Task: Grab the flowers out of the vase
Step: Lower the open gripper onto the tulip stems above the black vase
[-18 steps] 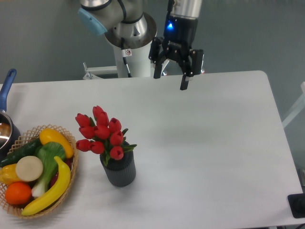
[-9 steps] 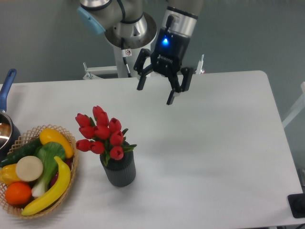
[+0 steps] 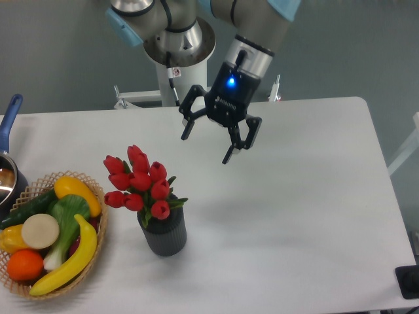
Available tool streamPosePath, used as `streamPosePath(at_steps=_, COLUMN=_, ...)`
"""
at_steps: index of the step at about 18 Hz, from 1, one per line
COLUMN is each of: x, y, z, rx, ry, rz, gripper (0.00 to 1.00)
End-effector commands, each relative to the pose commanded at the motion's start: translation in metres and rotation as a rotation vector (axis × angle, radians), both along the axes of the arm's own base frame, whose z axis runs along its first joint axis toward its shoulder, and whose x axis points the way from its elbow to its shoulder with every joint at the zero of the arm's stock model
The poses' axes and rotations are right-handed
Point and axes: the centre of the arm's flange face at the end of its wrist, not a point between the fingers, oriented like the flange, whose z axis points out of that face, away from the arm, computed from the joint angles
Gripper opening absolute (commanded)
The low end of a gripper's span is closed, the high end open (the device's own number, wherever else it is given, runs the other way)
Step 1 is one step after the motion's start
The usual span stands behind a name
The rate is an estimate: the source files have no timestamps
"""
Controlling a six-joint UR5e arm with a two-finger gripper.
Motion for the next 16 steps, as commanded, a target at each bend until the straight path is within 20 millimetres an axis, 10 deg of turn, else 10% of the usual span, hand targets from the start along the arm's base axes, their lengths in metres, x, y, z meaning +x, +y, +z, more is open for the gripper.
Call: streamPosePath(at_steps=16, x=0.025, y=0.053, z=-0.058, rx=0.028, ry=0.075, rz=-0.225, gripper=1.00)
